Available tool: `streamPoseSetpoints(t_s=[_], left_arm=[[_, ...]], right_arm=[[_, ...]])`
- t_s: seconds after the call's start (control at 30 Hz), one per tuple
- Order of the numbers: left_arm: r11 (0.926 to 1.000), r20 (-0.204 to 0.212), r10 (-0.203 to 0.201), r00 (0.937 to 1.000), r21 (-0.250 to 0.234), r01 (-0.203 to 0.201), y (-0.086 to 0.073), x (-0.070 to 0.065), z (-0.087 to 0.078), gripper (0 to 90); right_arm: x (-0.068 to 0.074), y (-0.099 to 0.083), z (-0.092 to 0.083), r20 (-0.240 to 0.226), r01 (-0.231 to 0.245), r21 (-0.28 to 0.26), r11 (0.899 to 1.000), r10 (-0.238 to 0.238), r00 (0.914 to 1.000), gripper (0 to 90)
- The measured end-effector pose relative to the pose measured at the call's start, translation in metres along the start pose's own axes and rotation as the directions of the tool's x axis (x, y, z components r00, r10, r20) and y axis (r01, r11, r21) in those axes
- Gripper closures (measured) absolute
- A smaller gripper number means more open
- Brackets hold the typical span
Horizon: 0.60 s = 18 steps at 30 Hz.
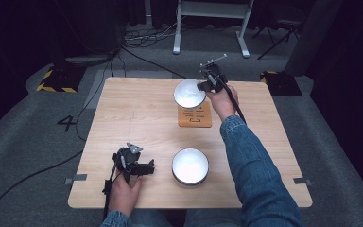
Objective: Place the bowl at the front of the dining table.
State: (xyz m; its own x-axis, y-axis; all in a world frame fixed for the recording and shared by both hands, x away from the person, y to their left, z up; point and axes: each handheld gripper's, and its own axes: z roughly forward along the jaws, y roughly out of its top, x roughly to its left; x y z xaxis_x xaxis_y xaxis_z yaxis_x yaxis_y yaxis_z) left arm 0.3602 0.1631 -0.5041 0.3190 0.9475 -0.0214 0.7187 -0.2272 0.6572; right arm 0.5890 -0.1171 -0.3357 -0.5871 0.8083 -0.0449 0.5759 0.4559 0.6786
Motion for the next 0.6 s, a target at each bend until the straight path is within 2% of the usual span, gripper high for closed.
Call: streamPoseSetpoints(t_s=[0.2,0.4,0.6], left_arm=[[1.0000,0.002,-0.002,1.0000,-0.001,0.002,0.000,0.000,0.000,0.4],[1.0000,0.003,-0.008,1.0000,-0.003,0.008,0.000,-0.001,0.000,0.4],[1.0000,0.006,-0.008,0.9999,-0.002,0.008,0.000,-0.001,0.000,0.4]], right_arm=[[-0.012,-0.003,0.017,0.014,-0.039,0.016,0.999,0.039,0.9992,81.7],[-0.018,-0.007,0.031,0.028,-0.061,0.036,0.997,0.060,0.9978,81.7],[-0.023,-0.012,0.048,0.019,-0.088,0.055,0.995,0.087,0.9960,81.7]])
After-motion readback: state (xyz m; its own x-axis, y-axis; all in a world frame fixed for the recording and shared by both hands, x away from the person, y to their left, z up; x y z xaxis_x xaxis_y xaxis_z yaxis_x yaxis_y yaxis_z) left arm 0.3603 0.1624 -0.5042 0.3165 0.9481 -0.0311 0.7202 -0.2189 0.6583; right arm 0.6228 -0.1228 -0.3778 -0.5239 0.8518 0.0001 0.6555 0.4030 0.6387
